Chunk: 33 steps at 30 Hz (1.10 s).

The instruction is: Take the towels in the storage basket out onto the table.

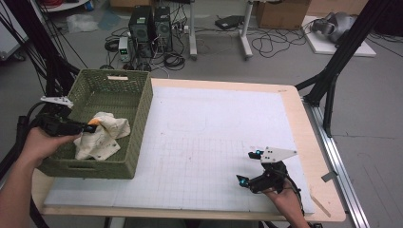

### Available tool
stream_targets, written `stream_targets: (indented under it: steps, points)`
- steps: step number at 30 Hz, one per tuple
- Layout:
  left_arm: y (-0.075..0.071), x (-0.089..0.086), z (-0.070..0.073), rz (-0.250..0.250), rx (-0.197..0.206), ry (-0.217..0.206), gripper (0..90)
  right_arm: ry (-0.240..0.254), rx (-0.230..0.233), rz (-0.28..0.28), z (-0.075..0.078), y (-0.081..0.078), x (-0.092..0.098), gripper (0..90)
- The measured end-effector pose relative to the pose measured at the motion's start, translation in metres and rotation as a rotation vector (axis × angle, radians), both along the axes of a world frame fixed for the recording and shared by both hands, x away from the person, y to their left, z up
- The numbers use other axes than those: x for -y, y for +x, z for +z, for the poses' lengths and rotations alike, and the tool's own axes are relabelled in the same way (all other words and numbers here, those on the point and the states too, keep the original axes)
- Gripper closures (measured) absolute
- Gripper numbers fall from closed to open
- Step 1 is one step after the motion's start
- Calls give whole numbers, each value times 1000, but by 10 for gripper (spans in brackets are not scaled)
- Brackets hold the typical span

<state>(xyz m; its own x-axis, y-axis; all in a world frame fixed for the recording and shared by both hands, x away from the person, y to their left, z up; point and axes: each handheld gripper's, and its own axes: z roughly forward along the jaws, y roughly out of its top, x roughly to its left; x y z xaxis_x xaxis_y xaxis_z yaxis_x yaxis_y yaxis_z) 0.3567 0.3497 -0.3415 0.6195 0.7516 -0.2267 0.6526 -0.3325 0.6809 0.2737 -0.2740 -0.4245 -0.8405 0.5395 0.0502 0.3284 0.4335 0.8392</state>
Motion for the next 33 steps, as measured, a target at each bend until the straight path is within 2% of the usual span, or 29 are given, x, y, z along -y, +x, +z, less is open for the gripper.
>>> stream_targets:
  steps: [1,2,8,9,10,11,17,19,21,27,31,33]
  points:
    - [-1,-1,2,-2,6,-9,856,-1,1,0,0,0,0,37]
    - [-3,-4,5,-3,19,-37,856,-1,1,1,0,0,0,37]
    - [-8,-10,13,-2,51,-96,856,1,1,-1,0,0,1,37]
    - [-10,-12,18,-2,65,-125,856,4,1,-3,0,0,1,37]
    - [-10,-12,18,-2,65,-125,856,6,1,-4,0,0,1,37]
    - [-11,-12,19,4,71,-149,856,5,1,-4,0,0,1,37]
    - [-16,-12,36,-11,129,-228,856,5,-3,-9,0,1,1,37]
    - [-17,-12,40,-16,138,-235,856,6,-2,-10,0,1,1,37]
    - [-18,-11,47,-19,160,-261,856,5,0,-9,0,1,2,37]
    - [-21,-9,66,-36,199,-302,857,8,-3,-14,0,1,2,37]
    - [-24,-7,79,-44,234,-352,857,8,-8,-13,0,1,2,37]
    - [-24,-5,86,-50,247,-361,857,8,-5,-14,0,2,2,37]
